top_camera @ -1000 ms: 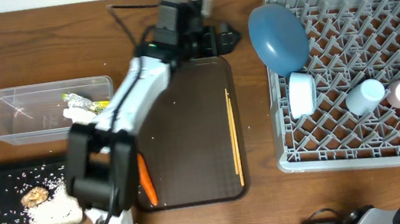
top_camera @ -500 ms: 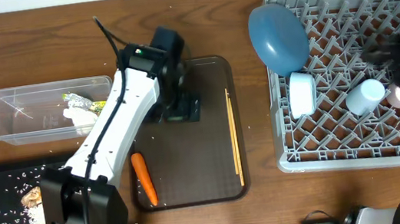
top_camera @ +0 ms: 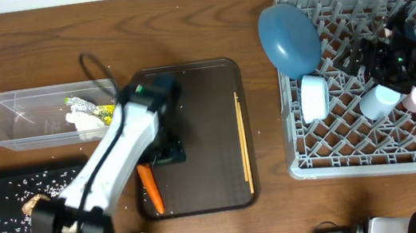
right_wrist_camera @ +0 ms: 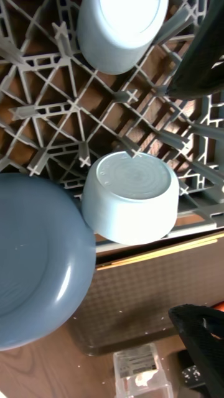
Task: Sort waste into correct bins and load items into the dishwasher rack
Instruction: 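Reach the left gripper to the orange carrot and grasp it, then drop the carrot onto the black tray with the left gripper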
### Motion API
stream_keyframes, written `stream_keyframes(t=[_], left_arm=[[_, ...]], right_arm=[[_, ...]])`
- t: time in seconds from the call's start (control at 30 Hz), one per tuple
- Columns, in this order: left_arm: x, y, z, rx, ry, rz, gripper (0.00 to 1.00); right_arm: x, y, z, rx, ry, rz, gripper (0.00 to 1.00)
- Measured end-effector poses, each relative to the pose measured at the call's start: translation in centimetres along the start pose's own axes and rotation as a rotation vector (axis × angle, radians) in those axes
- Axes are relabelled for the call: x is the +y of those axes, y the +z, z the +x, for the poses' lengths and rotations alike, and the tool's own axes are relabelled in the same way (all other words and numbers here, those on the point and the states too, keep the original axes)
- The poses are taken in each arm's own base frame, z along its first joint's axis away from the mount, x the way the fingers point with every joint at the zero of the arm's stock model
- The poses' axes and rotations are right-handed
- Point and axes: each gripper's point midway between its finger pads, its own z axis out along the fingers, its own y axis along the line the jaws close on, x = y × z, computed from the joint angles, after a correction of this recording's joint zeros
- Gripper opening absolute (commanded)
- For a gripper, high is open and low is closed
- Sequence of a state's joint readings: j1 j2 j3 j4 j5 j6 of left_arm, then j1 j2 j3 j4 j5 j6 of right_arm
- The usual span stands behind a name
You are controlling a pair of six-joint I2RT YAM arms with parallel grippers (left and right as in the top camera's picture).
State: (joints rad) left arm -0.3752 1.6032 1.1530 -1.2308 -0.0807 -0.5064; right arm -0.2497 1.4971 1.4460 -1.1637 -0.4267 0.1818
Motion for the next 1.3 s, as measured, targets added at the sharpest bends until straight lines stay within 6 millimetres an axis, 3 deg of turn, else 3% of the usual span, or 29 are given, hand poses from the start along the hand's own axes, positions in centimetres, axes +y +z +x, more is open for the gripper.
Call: stream_keyframes(t=[0.13,0.4,0.57,0.7,0.83,1.03,1.3], left_arm=[[0.0,2.7,0.0,-0.015,-0.073,0.103,0.59],[-1.0,7.0,2.1,0.042,-0.067,0.176,0.57],[-0.6,8.3,2.4,0.047,-0.099,0.174,0.57],[-1.0,8.6,1.2,-0.004,-0.119,0.201,0.41],[-1.1,8.6,1.1,-0.008,-0.129,0.205,0.24],[0.3,8.0,2.5,0.044,-0.158,0.18,0.19],[3.5,2.1,0.7,-0.145,-0.302,0.287,0.19]], right_arm=[[0.0,0.0,-0.1,-0.003,-0.002,0.002,0.98],[-0.1,0.0,-0.1,-0.006,-0.003,0.005,0.98],[-0.1,0.0,-0.2,-0.006,-0.003,0.005,0.98],[-0.1,0.0,-0.2,-0.007,-0.003,0.007,0.99],[-0.1,0.0,-0.1,-0.006,-0.003,0.008,0.99],[-0.1,0.0,-0.1,-0.005,-0.002,0.008,0.99],[-0.1,0.0,-0.1,-0.006,-0.003,0.008,0.99]])
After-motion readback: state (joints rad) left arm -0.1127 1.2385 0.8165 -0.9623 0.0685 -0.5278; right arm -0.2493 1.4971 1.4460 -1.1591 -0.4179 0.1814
